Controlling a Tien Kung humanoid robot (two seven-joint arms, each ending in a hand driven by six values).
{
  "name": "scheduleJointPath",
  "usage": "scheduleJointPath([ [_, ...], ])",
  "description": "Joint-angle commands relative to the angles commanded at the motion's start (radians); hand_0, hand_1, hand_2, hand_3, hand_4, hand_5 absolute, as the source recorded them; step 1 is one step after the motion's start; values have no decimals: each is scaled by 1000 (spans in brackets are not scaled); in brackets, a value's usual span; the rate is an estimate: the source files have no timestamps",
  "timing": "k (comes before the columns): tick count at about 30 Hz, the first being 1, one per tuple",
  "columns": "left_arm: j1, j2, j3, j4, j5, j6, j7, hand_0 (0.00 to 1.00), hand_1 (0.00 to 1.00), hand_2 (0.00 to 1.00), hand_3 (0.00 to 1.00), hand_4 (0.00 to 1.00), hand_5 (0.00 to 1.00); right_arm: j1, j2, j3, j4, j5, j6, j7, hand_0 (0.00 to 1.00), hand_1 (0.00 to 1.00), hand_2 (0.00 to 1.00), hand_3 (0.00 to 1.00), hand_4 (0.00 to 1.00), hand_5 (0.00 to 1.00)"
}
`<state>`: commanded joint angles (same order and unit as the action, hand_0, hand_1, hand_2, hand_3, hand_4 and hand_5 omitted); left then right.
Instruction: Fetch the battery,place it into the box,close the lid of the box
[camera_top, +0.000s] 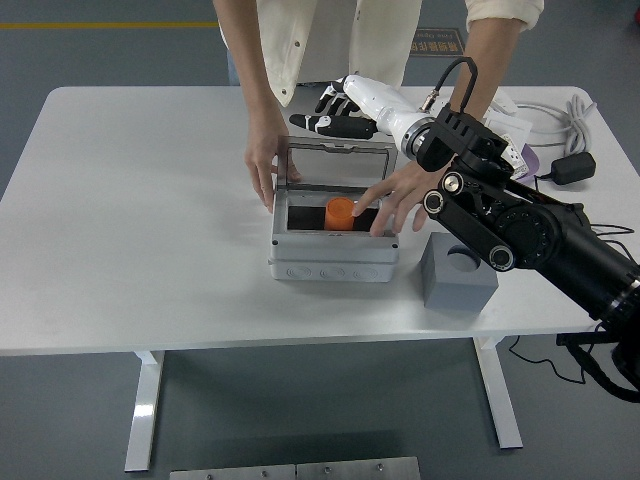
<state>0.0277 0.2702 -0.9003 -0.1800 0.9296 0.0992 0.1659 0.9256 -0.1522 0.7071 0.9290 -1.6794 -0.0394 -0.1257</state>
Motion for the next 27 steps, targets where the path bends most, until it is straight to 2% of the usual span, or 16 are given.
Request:
scheduleJointPath([
  [27, -1, -1, -4, 0, 3, 1, 1, 650, 721, 626, 600, 620, 348, -10, -5, -33, 18, -6, 3, -17, 710, 579, 599, 634, 998, 965],
])
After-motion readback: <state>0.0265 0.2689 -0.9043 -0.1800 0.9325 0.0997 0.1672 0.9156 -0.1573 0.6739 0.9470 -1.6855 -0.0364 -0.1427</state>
